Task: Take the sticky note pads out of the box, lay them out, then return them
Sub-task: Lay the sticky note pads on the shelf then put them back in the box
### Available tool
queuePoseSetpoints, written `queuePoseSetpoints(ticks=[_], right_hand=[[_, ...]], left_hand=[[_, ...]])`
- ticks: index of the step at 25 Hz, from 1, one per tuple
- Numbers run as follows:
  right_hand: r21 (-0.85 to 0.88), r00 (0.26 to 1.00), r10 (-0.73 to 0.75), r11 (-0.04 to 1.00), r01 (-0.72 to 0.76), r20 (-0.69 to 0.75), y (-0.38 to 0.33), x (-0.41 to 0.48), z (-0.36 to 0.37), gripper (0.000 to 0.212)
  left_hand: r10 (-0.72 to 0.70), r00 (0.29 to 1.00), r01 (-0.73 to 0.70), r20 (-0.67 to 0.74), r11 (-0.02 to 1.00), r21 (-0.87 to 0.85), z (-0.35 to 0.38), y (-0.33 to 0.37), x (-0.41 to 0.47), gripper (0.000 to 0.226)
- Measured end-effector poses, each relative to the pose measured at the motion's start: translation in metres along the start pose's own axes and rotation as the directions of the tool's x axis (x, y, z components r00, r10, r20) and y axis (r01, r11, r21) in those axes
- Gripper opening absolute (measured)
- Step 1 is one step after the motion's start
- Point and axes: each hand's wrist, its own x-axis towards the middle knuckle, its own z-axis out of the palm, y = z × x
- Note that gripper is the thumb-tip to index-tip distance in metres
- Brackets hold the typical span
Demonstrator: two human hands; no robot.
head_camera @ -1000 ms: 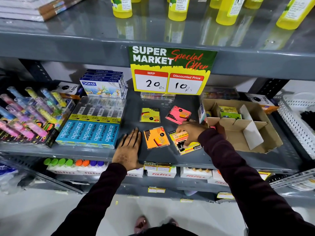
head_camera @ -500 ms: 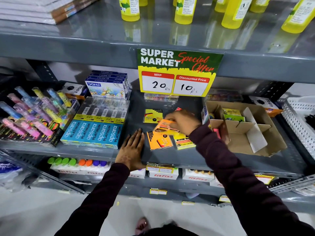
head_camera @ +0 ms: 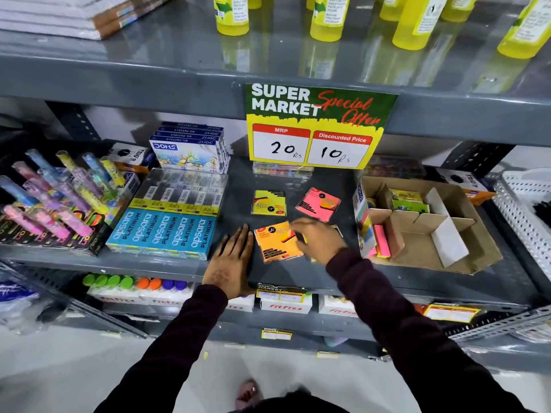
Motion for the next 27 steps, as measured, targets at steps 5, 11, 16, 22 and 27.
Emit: queuePoseSetpoints(ticks=[5,11,16,22,27], right_hand=[[-0.22,0.952,0.156,0.97,-0.098,0.264,0.042,0.014,-0.014,0.048],[-0.308,0.95,0.219,0.94,-0.145,0.223,0.041,0.013,-0.032,0.062],[-0.1,0.969,0.182,0.981,-0.167,0.169,0.029,0.018,-0.061,0.03],[-0.065,0.967,0.105,0.99,-0.123,-0.233,-0.013,0.04,-0.067,0.039],[-0.266,0.973,-0.054,0.964,-0.008,-0.223,-0.041,0.067,-0.02,0.036]], left_hand=[[0.007,1.0,-0.008,0.03,0.999,0.04,0.001,0.0,0.001,0.133],[0.005,1.0,-0.006,0.018,0.999,0.044,0.001,-0.001,0.001,0.13],[0.007,1.0,-0.007,0.006,1.0,-0.004,0.003,-0.002,0.001,0.124],[-0.007,1.0,0.007,0.006,1.0,-0.02,0.005,-0.001,0.001,0.121],[-0.01,1.0,0.009,-0.008,0.999,-0.043,0.001,0.001,0.002,0.118]])
